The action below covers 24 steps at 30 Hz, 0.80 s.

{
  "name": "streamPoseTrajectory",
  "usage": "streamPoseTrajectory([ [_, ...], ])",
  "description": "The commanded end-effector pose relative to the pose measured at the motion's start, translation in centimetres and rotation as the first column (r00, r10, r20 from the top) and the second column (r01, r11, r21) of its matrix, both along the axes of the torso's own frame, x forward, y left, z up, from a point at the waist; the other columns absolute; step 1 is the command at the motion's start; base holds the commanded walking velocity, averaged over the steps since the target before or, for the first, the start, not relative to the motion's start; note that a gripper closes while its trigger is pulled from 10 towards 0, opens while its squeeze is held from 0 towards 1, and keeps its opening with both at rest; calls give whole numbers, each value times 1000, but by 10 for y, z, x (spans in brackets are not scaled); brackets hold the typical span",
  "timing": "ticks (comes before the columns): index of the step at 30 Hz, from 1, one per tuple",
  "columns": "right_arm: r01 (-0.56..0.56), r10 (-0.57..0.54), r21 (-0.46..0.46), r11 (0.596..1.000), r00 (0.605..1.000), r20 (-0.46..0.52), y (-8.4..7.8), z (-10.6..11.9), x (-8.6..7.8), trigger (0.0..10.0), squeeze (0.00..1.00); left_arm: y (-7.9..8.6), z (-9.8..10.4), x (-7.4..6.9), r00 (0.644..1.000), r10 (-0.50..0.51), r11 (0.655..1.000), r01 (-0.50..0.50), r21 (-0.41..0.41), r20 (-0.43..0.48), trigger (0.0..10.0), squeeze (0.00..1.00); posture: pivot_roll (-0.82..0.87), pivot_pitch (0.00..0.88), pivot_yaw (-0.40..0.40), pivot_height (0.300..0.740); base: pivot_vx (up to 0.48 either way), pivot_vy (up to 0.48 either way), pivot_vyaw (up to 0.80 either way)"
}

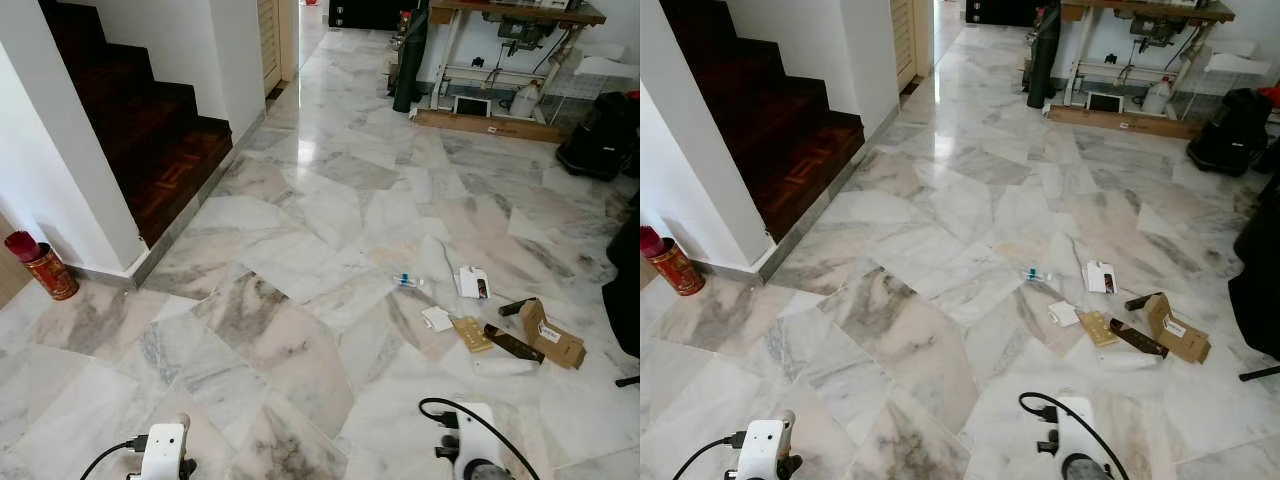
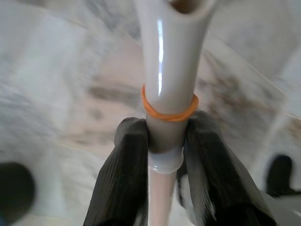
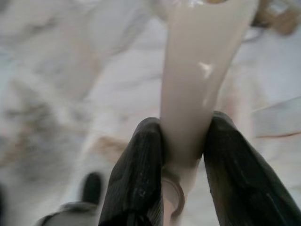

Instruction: Sweep floor

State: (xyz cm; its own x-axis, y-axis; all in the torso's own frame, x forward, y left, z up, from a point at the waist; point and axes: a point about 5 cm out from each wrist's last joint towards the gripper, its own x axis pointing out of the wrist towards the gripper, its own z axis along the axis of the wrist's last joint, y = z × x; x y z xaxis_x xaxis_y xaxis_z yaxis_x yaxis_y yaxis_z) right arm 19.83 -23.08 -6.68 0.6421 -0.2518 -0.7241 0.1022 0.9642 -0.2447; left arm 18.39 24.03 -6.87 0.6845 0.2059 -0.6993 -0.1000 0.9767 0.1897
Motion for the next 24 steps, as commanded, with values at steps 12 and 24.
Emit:
streamPoseTrajectory([
  [12,-25,204,-327,945,827,523,-3,107,110,10000,0,6,101,103,831,-145,983,58,175,537,10000,0,20,0,-54,740,0,0,0],
  [24,70,-70,25,997,770,634,25,116,126,10000,0,-35,131,115,705,-223,972,212,100,673,10000,0,36,0,-61,740,0,0,0],
])
